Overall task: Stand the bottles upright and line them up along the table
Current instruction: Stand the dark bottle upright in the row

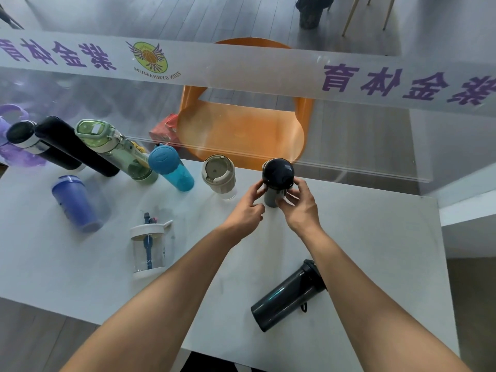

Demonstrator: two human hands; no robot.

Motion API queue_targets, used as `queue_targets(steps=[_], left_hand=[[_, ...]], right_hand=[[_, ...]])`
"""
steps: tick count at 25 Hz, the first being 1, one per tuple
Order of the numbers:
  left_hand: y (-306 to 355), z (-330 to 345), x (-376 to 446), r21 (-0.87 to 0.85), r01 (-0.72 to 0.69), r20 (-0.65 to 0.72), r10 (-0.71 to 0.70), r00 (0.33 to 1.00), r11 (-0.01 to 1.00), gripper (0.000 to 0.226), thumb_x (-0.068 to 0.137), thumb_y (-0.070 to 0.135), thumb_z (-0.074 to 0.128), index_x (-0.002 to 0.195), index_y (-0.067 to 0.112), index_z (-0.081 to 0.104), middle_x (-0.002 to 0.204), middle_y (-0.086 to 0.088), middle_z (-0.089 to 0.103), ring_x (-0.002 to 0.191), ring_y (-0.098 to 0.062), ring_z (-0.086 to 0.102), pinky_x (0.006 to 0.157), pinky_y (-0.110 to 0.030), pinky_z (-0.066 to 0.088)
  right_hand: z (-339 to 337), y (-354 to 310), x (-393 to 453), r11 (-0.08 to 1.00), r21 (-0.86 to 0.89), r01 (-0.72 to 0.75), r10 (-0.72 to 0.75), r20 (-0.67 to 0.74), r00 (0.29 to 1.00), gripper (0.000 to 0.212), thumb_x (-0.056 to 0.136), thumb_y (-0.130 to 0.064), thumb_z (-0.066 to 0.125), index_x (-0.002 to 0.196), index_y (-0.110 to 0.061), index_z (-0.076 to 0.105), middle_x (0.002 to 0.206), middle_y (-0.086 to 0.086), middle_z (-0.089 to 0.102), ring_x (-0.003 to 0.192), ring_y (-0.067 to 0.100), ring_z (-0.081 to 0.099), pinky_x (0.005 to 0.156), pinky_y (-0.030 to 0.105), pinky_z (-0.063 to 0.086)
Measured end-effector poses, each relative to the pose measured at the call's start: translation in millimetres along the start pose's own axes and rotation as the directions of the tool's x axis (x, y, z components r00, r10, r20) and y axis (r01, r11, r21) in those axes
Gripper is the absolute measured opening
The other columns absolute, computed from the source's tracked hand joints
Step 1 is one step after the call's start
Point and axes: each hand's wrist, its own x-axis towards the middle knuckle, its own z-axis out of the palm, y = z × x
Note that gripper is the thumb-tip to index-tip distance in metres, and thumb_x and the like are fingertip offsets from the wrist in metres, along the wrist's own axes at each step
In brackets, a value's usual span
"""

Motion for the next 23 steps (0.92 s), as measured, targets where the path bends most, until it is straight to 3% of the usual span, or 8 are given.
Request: queue_targets(steps=[7, 10, 11, 13, 14, 15, 19, 23], left_hand=[[1, -8, 3, 0.045, 0.0, 0.028, -0.001, 1.0, 0.999, 0.07, 0.095, -0.002, 0.038, 0.153, 0.036, 0.024, 0.155, 0.005, 0.04, 0.093, 0.002, 0.058, 0.084, -0.031, 0.048], [7, -12, -8, 0.301, -0.048, -0.083, 0.076, 0.994, 0.952, 0.06, 0.096, 0.009, 0.046, 0.151, 0.031, 0.034, 0.144, -0.001, 0.052, 0.104, -0.011, 0.057, 0.095, -0.033, 0.049], [9, -16, -13, 0.443, -0.116, -0.182, 0.216, 0.959, 0.889, 0.054, 0.095, 0.012, 0.05, 0.146, 0.027, 0.042, 0.133, -0.002, 0.059, 0.104, -0.015, 0.057, 0.095, -0.036, 0.051], [10, -33, -17, 0.737, -0.197, -0.286, 0.562, 0.776, 0.647, 0.045, 0.089, 0.017, 0.06, 0.133, 0.022, 0.053, 0.118, -0.004, 0.06, 0.102, -0.024, 0.055, 0.089, -0.043, 0.051], [11, -45, -15, 0.827, -0.151, -0.303, 0.654, 0.693, 0.542, 0.05, 0.084, 0.019, 0.066, 0.132, 0.023, 0.053, 0.121, -0.007, 0.058, 0.105, -0.028, 0.053, 0.09, -0.045, 0.049], [13, -58, -10, 0.864, -0.072, -0.326, 0.662, 0.675, 0.499, 0.061, 0.08, 0.022, 0.072, 0.136, 0.027, 0.049, 0.13, -0.009, 0.053, 0.113, -0.032, 0.05, 0.095, -0.046, 0.047], [9, -93, 12, 0.79, 0.052, -0.321, 0.34, 0.884, 0.611, 0.086, 0.08, 0.023, 0.076, 0.15, 0.043, 0.028, 0.157, -0.009, 0.024, 0.137, -0.036, 0.032, 0.108, -0.048, 0.038], [-1, -96, 19, 0.723, -0.067, -0.282, 0.383, 0.88, 0.687, 0.082, 0.081, 0.007, 0.074, 0.148, 0.038, 0.037, 0.151, -0.008, 0.03, 0.129, -0.033, 0.039, 0.107, -0.045, 0.041]], right_hand=[[6, -3, -3, 1.0, 0.018, -0.021, 0.021, -0.007, 1.0, 0.054, 0.088, -0.016, 0.073, 0.133, -0.03, 0.047, 0.129, 0.008, 0.064, 0.119, 0.023, 0.064, 0.097, 0.036, 0.053], [8, -3, -6, 0.999, 0.011, -0.047, 0.048, -0.017, 0.999, 0.056, 0.087, -0.018, 0.073, 0.134, -0.031, 0.046, 0.126, 0.005, 0.063, 0.117, 0.023, 0.064, 0.088, 0.029, 0.05], [9, -3, -7, 0.998, 0.012, -0.056, 0.057, -0.018, 0.998, 0.057, 0.087, -0.019, 0.074, 0.135, -0.033, 0.045, 0.126, 0.005, 0.062, 0.116, 0.023, 0.063, 0.085, 0.027, 0.049], [12, -5, -8, 0.998, 0.006, -0.069, 0.069, -0.019, 0.997, 0.06, 0.086, -0.023, 0.075, 0.136, -0.035, 0.044, 0.127, 0.004, 0.063, 0.115, 0.021, 0.062, 0.077, 0.022, 0.047], [14, -7, -8, 0.997, 0.002, -0.074, 0.074, -0.023, 0.997, 0.06, 0.086, -0.025, 0.075, 0.137, -0.035, 0.044, 0.126, 0.004, 0.063, 0.114, 0.02, 0.062, 0.073, 0.021, 0.046], [16, -8, -8, 0.997, 0.001, -0.081, 0.081, -0.03, 0.996, 0.061, 0.085, -0.026, 0.076, 0.137, -0.034, 0.045, 0.125, 0.004, 0.064, 0.112, 0.021, 0.063, 0.072, 0.022, 0.045], [23, -13, -7, 0.994, 0.008, -0.11, 0.11, -0.062, 0.992, 0.058, 0.084, -0.03, 0.076, 0.134, -0.034, 0.047, 0.121, 0.006, 0.068, 0.108, 0.022, 0.063, 0.075, 0.026, 0.045], [29, -14, -7, 0.995, -0.002, -0.098, 0.098, -0.081, 0.992, 0.056, 0.084, -0.031, 0.076, 0.132, -0.032, 0.048, 0.112, 0.002, 0.067, 0.1, 0.018, 0.062, 0.065, 0.018, 0.044]])
